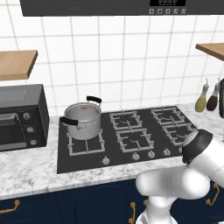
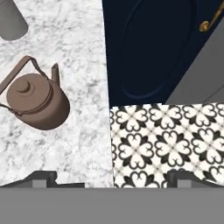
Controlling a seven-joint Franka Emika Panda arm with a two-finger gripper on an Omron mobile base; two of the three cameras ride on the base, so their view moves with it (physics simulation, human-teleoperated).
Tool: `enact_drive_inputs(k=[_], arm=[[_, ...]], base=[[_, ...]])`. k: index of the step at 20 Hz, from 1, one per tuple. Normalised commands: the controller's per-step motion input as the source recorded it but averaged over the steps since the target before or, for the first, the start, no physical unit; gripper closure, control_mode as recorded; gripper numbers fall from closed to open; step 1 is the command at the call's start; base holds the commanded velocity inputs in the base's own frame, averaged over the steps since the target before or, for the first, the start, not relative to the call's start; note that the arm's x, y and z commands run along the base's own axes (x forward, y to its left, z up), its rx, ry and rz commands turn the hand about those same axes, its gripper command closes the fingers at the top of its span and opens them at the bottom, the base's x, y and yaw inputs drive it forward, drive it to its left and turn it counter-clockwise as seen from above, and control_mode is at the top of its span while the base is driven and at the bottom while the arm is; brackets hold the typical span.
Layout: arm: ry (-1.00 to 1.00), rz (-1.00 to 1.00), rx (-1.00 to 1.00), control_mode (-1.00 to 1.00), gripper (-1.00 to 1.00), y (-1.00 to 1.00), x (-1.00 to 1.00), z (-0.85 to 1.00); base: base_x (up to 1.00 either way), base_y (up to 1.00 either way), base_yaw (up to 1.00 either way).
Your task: Pick the kettle from the counter and place it on a stove burner. Then turn the burner on.
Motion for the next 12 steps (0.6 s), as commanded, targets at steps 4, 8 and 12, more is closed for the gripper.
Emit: enact_drive_inputs(k=[4,8,12], arm=[[0.00,-0.05,0.23,-1.00,-1.00,-0.58,0.03,-0.12],[0.02,0.00,0.02,-1.00,-1.00,-0.19,0.33,-0.47],[0.00,0.00,0.00,-1.00,-1.00,-0.13,0.35,-0.32]], base=[[0.00,0.00,0.00],[0.00,0.00,0.00],[0.00,0.00,0.00]])
